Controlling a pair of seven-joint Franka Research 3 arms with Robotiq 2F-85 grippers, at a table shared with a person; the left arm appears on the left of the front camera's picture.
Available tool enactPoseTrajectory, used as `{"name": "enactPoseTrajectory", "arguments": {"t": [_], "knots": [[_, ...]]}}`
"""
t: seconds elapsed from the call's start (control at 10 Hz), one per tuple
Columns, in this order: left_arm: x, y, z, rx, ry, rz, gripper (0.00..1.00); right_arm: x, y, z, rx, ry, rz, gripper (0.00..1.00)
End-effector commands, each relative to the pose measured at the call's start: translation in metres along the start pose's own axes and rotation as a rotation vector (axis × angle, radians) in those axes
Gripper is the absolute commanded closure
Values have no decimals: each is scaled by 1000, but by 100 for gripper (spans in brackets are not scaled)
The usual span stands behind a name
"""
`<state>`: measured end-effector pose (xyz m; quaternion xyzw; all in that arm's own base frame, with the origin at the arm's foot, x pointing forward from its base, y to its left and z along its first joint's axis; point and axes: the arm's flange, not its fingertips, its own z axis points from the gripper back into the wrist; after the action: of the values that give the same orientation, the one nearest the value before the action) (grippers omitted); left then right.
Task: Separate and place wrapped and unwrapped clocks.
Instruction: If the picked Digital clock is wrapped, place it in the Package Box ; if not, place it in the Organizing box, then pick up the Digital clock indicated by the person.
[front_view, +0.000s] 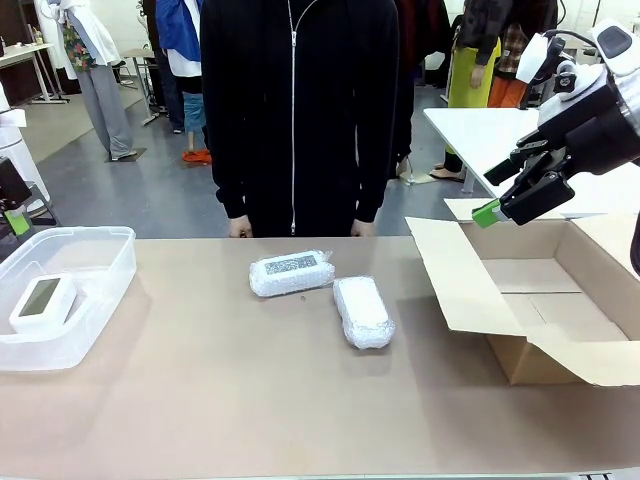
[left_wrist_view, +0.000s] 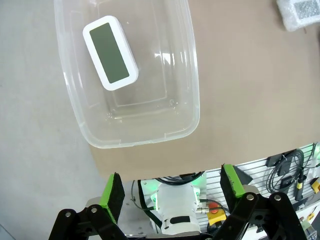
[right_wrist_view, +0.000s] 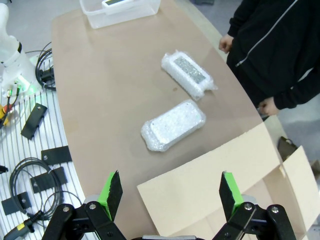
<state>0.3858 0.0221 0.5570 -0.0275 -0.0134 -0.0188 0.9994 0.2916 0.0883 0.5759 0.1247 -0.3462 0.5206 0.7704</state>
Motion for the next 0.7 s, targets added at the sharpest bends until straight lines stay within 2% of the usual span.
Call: {"name": "enactPoseTrajectory", "arguments": {"t": [0.0, 0.6], "knots": [[0, 0, 3, 0, -6, 0, 0, -2, 1, -2, 18, -10, -1, 0], [0, 0, 3, 0, -6, 0, 0, -2, 1, -2, 18, -10, -1, 0]]}}
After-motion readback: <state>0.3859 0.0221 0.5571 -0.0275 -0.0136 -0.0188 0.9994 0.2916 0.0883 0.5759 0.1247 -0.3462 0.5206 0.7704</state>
